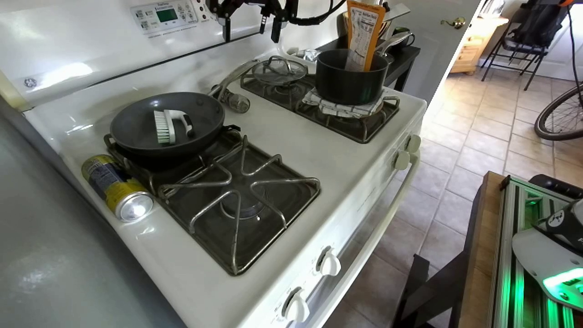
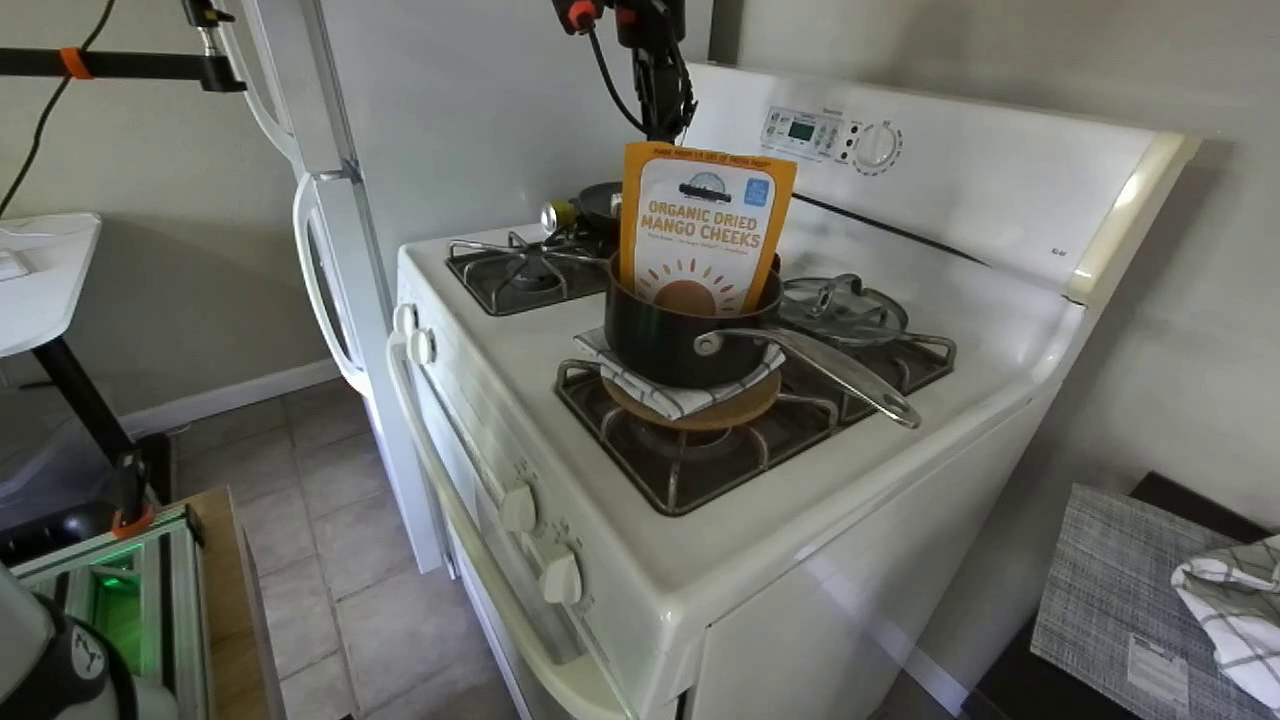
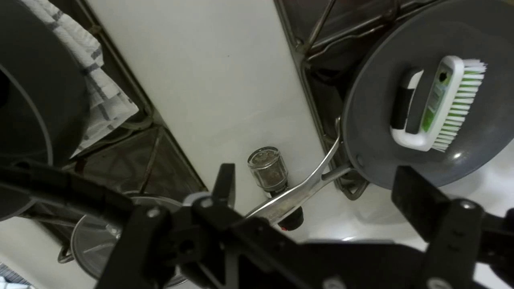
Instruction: Put the white brush inside the pot
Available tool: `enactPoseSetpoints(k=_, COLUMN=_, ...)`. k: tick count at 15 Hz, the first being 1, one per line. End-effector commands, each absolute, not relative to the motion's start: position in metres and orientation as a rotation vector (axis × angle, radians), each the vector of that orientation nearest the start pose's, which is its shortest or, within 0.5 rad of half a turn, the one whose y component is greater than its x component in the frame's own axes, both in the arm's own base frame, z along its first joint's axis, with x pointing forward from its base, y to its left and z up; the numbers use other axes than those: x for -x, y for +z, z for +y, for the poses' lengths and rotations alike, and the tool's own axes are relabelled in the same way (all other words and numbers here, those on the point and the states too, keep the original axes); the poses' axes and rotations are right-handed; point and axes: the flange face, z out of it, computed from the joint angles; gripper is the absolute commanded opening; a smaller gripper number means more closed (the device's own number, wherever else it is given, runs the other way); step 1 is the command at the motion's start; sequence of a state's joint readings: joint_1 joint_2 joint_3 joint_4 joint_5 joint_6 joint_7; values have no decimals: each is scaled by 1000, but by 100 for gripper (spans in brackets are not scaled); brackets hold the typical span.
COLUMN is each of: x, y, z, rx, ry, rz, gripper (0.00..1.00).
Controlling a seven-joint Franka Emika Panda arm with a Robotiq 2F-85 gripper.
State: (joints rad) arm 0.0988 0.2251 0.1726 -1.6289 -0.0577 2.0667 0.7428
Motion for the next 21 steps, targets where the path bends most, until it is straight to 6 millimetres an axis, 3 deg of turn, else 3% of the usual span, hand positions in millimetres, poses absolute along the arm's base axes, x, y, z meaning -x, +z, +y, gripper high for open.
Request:
enactPoseSetpoints(k=1, x=-647, y=491, z=189, rx=2949, ry=-221, rz=634, gripper=100)
enactPoseSetpoints(k=4, x=-658, y=475, z=209, rx=2945, ry=-213, rz=606, gripper=100)
enactPoseSetpoints(k=7, x=-673, y=452, z=213, rx=2942, ry=-229, rz=585, gripper=94)
enactPoseSetpoints(k=13, x=-700, y=423, z=224, rx=2921, ry=-256, rz=489, gripper=63)
enactPoseSetpoints(k=15, x=-706, y=422, z=231, rx=2928, ry=-258, rz=440, gripper=68)
enactPoseSetpoints(k=21, x=-718, y=409, z=252, rx=2918, ry=-240, rz=341, gripper=63)
